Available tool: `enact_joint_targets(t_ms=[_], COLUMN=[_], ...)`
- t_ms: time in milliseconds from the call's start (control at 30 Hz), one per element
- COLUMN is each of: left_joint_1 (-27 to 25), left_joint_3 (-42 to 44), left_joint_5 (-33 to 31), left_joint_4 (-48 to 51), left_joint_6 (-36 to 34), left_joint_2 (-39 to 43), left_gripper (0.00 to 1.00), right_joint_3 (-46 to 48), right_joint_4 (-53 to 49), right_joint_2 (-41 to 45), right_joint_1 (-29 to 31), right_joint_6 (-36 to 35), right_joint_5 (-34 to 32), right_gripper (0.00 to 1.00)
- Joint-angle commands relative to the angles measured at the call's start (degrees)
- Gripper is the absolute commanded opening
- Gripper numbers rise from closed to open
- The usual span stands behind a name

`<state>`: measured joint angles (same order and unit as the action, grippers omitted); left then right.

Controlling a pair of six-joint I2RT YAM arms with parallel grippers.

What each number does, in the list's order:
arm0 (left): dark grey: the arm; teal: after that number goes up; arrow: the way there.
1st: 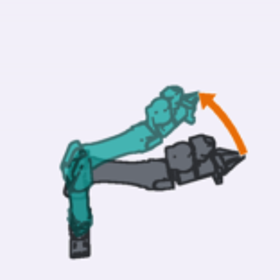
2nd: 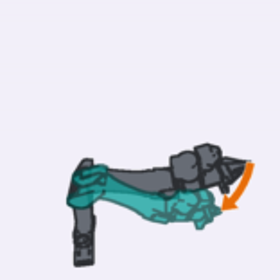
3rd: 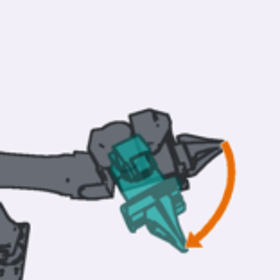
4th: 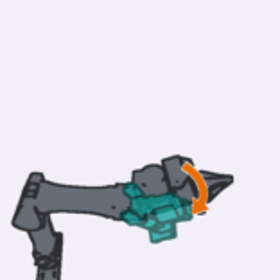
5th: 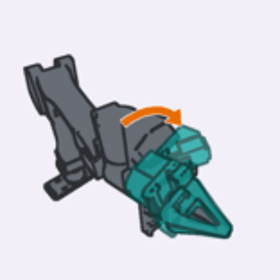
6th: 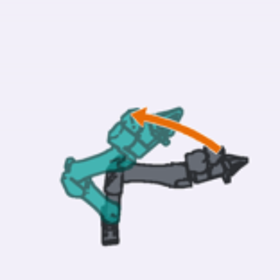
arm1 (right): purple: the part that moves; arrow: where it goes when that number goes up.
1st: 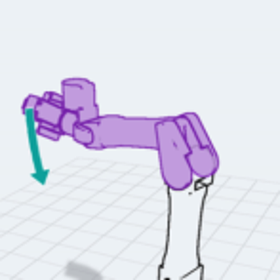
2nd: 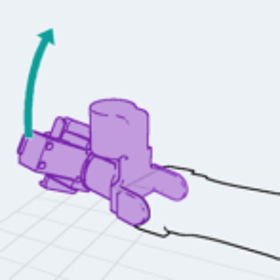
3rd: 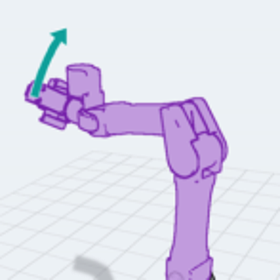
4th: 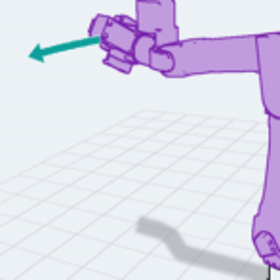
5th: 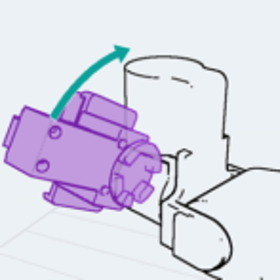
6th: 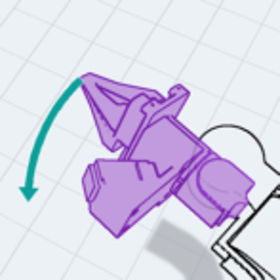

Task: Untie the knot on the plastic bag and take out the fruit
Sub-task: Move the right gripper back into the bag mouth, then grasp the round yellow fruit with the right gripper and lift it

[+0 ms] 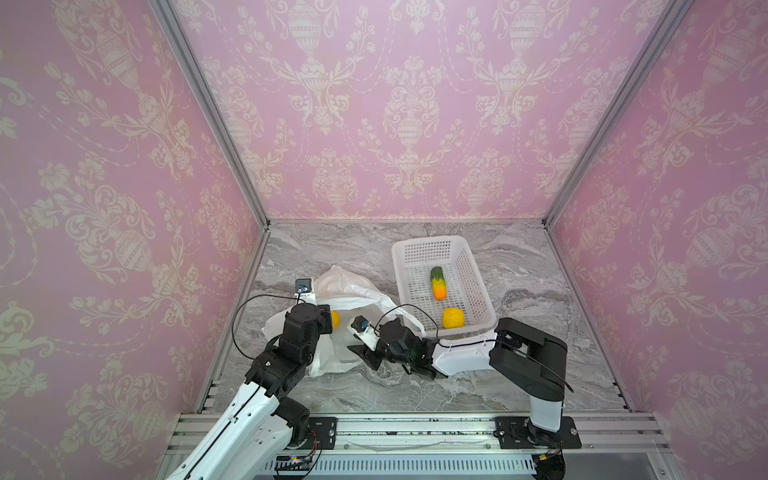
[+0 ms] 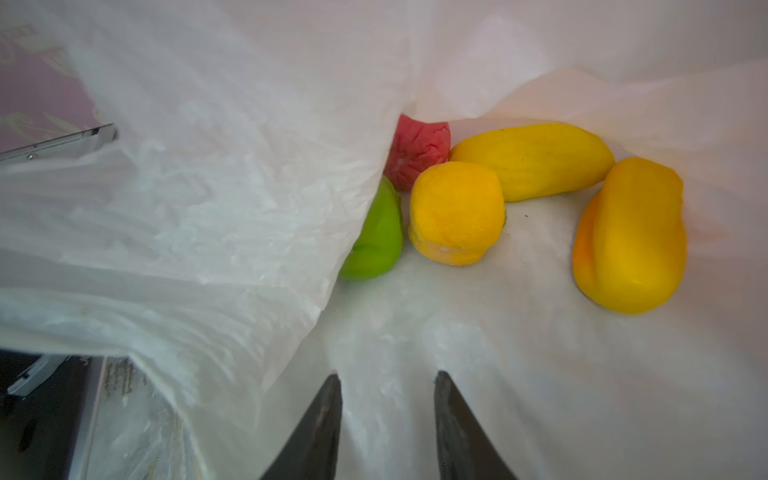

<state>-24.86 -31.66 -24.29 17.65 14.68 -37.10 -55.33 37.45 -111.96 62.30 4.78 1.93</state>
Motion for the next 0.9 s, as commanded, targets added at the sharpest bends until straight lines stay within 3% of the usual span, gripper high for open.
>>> enact_joint_targets(t_ms=[0,233,467,733,867], left_joint_1=[0.4,0.4,0.4,0.4,0.4], left_joint_3=[0.5,0.7,0.7,0.8,0.8], left_joint_5=[-0.2,-0.1,0.0,0.1,0.1], left_joint_4=[0.5,0.3,0.2,0.2,0.1], left_joint_6=[0.9,1.0,1.0,1.0,1.0], left_joint_2=[1.0,0.9,0.8,0.8,0.6], left_gripper=[0.00,0.00,0.00,0.00,0.00], right_joint_3=[-3.7,-11.1,-18.7,-33.5,-40.7], right_joint_4=[2.4,2.0,1.6,-9.5,-15.8], right_joint_2=[-3.1,-10.5,-15.2,-24.1,-27.9], right_joint_1=[-2.0,-4.2,-4.6,-5.3,-5.6], right_joint_6=[6.2,10.9,11.8,12.1,12.7], right_joint_5=[2.7,7.9,10.0,6.9,8.3], right_gripper=[0.42,0.50,0.69,0.78,0.75])
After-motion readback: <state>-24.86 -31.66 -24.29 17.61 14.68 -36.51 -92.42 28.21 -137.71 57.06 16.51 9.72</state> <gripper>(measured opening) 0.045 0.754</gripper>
